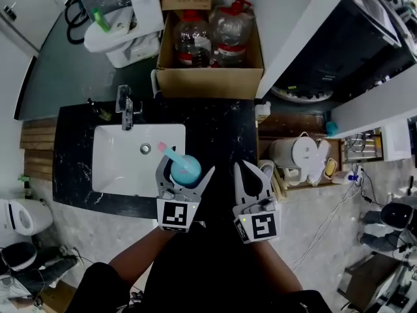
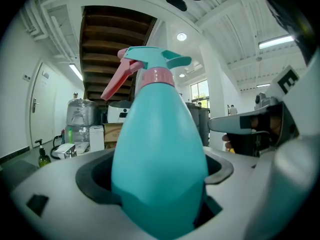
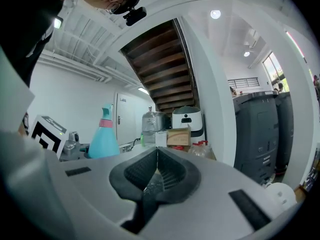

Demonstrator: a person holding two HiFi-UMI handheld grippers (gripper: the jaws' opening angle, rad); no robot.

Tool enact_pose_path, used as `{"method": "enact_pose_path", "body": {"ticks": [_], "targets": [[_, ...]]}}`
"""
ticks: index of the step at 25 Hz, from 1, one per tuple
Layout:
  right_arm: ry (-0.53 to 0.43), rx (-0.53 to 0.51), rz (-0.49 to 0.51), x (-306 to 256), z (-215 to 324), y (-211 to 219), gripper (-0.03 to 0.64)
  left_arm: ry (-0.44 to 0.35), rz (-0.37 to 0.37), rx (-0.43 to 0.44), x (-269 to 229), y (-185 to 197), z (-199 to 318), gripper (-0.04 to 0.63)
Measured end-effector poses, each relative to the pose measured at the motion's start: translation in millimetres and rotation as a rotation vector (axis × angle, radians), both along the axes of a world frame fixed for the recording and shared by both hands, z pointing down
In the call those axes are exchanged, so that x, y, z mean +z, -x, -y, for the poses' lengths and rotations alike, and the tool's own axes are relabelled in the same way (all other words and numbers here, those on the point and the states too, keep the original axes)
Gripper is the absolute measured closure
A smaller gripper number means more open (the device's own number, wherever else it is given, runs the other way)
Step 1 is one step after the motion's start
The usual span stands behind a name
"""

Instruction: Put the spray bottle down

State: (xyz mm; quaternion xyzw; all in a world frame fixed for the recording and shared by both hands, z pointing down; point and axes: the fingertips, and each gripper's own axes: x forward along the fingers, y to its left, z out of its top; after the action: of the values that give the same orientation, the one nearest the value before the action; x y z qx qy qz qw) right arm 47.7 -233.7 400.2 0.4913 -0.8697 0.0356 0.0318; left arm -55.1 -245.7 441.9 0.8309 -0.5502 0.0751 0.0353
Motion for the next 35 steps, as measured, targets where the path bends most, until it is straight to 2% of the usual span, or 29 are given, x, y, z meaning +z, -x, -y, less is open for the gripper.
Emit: {"method": "enact_pose_path", "body": {"ticks": [3, 7, 10, 15, 20, 28, 35], "targets": [[0.013, -0.001, -0.009, 9, 11, -5, 0.6, 0.009, 0.008, 0.002, 11, -6, 19, 0.127], [0.045, 0.003, 0.016, 16, 28, -8, 0.6, 0.026, -0.021, 0.016, 25, -16, 42, 0.127], [0.053, 0.004, 0.012, 19, 34, -9, 0.6, 0.021, 0.004, 0.044, 35, -28, 52, 0.127], [0.081, -0.013, 0.026, 27, 42, -12, 0.6, 0.002, -0.039, 0.079, 49, -45, 63, 0.127], [0.101, -0.024, 0.023, 38, 46, -15, 0.601, 0.012, -0.004, 0.1, 76, -59, 68, 0.127], [0.159, -0.042, -0.026, 71, 56, -23, 0.6, 0.089, 0.003, 0.104, 126, -57, 75, 0.127], [0.189, -0.039, -0.031, 80, 61, -31, 0.6, 0.119, 0.027, 0.14, 153, -68, 82, 0.127]]}}
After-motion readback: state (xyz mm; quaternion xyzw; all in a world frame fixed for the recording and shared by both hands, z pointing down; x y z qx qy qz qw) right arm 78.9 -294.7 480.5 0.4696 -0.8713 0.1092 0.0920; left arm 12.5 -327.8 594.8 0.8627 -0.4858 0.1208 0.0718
